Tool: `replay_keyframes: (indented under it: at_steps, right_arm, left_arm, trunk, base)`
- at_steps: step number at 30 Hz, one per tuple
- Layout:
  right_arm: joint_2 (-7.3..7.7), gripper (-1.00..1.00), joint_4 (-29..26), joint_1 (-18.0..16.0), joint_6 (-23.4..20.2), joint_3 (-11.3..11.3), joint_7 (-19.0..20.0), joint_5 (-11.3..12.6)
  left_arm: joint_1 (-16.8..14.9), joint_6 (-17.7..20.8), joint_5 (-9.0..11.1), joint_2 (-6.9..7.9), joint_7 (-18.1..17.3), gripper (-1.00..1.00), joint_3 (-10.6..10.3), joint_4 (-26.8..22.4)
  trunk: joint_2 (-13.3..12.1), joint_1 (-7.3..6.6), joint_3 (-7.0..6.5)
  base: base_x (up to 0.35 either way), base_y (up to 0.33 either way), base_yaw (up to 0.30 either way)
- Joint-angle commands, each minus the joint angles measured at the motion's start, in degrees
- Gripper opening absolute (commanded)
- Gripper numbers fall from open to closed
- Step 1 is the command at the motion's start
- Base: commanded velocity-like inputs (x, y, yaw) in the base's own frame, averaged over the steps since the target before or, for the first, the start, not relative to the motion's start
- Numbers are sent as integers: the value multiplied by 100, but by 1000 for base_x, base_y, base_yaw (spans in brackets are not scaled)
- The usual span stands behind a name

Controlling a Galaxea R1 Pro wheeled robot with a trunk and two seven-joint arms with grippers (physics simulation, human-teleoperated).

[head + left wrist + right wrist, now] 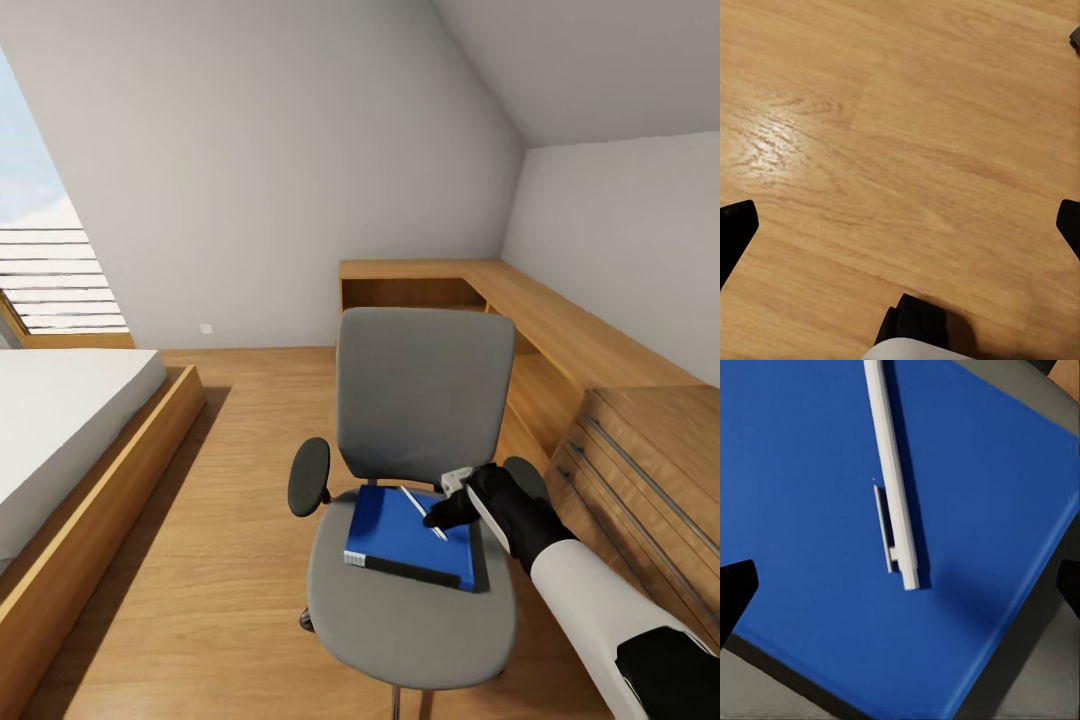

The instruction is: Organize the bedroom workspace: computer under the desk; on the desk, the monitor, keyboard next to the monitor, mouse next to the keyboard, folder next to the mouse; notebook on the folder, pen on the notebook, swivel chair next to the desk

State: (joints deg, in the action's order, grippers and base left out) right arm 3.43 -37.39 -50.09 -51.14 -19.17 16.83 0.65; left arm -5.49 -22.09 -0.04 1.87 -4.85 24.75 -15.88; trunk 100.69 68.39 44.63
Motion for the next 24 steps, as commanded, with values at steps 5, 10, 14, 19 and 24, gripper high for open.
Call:
replay_keyframes:
  at_steps: [5,10,14,19,24]
  right_arm:
    - [8,100,-63,-21,-394,-26,0,12]
    - [-12,100,-150,-26,-549,-26,-4,19]
    - [-17,100,-175,-27,-646,-26,-4,22]
    - [-18,100,-176,-27,-690,-26,-4,23]
    - [-26,100,-170,-27,-702,-35,-4,43]
  left_arm:
    - [-5,-14,-3,-2,-51,100,47,6]
    - [-2,-14,2,-2,-56,100,47,6]
    - [-5,-14,4,-2,-58,100,47,6]
    - [-4,-14,0,-2,-57,100,47,6]
    - [-4,-14,-4,-3,-51,100,47,6]
  trunk:
    - [2,-1,5]
    - [2,-1,5]
    - [2,-1,5]
    - [2,-1,5]
    - [2,-1,5]
  base:
    - [0,0,0]
    - [0,0,0]
    - [89,0,0]
    - [127,0,0]
    - [17,0,0]
